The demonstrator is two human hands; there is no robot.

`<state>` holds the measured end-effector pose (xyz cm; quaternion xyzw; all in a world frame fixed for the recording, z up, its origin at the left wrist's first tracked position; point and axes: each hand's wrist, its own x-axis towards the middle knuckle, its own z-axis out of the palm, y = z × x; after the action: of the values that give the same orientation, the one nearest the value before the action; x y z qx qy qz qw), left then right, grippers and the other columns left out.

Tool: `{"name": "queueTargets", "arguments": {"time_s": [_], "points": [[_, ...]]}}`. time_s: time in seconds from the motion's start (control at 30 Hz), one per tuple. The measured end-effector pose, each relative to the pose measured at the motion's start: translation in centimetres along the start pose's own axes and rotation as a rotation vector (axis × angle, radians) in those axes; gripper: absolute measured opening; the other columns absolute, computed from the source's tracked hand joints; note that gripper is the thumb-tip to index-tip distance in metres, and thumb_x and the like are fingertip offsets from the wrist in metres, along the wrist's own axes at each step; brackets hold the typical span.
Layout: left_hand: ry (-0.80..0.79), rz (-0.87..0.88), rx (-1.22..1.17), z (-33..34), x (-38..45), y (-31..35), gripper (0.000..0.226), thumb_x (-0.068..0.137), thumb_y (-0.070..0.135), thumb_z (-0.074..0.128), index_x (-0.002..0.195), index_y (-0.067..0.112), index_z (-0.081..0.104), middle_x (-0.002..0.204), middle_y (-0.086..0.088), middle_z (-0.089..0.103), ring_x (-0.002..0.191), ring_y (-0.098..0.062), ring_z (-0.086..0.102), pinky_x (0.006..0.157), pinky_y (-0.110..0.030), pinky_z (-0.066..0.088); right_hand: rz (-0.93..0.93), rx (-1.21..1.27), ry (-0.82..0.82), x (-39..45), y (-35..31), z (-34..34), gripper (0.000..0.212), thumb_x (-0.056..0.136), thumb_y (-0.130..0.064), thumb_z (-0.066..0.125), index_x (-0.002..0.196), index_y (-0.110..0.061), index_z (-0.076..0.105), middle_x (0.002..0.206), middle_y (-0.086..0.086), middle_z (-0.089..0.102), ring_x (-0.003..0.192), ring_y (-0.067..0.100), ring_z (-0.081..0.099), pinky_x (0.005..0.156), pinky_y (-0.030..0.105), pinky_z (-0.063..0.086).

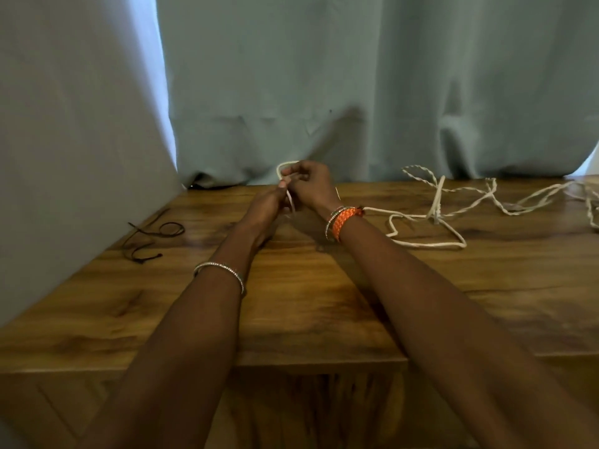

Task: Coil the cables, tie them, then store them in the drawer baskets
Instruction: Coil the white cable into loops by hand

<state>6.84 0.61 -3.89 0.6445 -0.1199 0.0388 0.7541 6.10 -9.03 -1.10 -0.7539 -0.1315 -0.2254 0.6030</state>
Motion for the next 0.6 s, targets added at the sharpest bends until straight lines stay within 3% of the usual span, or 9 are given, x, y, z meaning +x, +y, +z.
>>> {"name": "queueTargets", "arguments": {"time_s": [0.1,0.2,0.23,0.3,0.37,0.43,0.5,0.6], "points": [[0.042,-0.019,-0.008,-0.5,-0.8,0.1,0.03,0.1,0.023,0.038,0.083,0.012,0.06,0.054,0.001,0.057,0.045,-0.012,0.054,0.053,-0.029,0.044,-0.284,-0.347,-0.053,-0.6,-0.1,-0.6,0.029,0.076,0.006,0.059,0.101,-0.005,0.071,0.096,0.012,0.071,0.09,0.022,0.066,0.083,0.036,0.055],[0.015,0.013,0.065,-0.9,-1.4,1.1,0.035,0.101,0.024,0.031,0.077,0.013,0.054,0.036,0.01,0.031,0.028,-0.004,0.027,0.04,-0.016,0.028,-0.538,-0.867,-0.137,-0.7,0.5,-1.9,0.048,0.08,0.0,0.057,0.124,-0.019,0.061,0.13,0.007,0.057,0.122,0.024,0.048,0.097,0.036,0.043],[-0.031,0.015,0.083,-0.9,-1.8,1.6,0.036,0.101,0.023,0.029,0.075,0.013,0.052,0.035,0.011,0.027,0.027,-0.003,0.022,0.037,-0.012,0.022,-0.564,-0.897,-0.133,-0.7,0.8,-2.2,0.046,0.082,-0.003,0.057,0.125,-0.021,0.06,0.132,0.007,0.055,0.123,0.025,0.046,0.098,0.037,0.041],[-0.156,-0.031,0.034,-0.6,-2.6,2.6,0.036,0.101,0.021,0.026,0.074,0.013,0.048,0.034,0.011,0.025,0.026,-0.001,0.018,0.033,-0.01,0.014,-0.589,-0.813,-0.087,-0.9,1.1,-2.7,0.03,0.084,-0.008,0.057,0.111,-0.016,0.065,0.112,0.011,0.063,0.108,0.029,0.054,0.088,0.04,0.045],[-0.276,-0.084,-0.062,-0.6,-2.9,3.2,0.036,0.1,0.022,0.025,0.071,0.014,0.044,0.034,0.009,0.026,0.027,-0.002,0.02,0.036,-0.014,0.018,-0.59,-0.751,-0.021,-1.1,0.9,-3.0,0.016,0.083,-0.003,0.054,0.093,-0.007,0.065,0.088,0.012,0.064,0.087,0.032,0.057,0.071,0.035,0.04],[-0.338,-0.091,-0.15,-0.8,-3.1,3.6,0.036,0.099,0.024,0.025,0.067,0.015,0.04,0.035,0.009,0.028,0.032,-0.006,0.026,0.044,-0.021,0.029,-0.539,-0.628,0.063,-1.1,0.8,-3.5,0.013,0.08,0.003,0.051,0.085,-0.004,0.061,0.077,0.01,0.06,0.076,0.032,0.055,0.062,0.028,0.029],[-0.376,-0.095,-0.223,-1.0,-3.3,3.8,0.034,0.098,0.023,0.025,0.068,0.016,0.038,0.038,0.009,0.032,0.038,-0.009,0.035,0.057,-0.026,0.04,-0.448,-0.544,0.187,-0.8,1.1,-4.3,0.011,0.088,-0.003,0.051,0.087,-0.004,0.062,0.082,0.013,0.063,0.076,0.031,0.056,0.062,0.025,0.026],[-0.357,-0.086,-0.242,-1.1,-3.4,4.0,0.03,0.098,0.016,0.025,0.074,0.014,0.043,0.042,0.008,0.039,0.049,-0.011,0.05,0.067,-0.027,0.05,-0.315,-0.606,0.296,-0.7,2.3,-5.2,0.017,0.094,-0.012,0.048,0.096,-0.008,0.065,0.096,0.015,0.065,0.09,0.032,0.058,0.066,0.029,0.033]]}}
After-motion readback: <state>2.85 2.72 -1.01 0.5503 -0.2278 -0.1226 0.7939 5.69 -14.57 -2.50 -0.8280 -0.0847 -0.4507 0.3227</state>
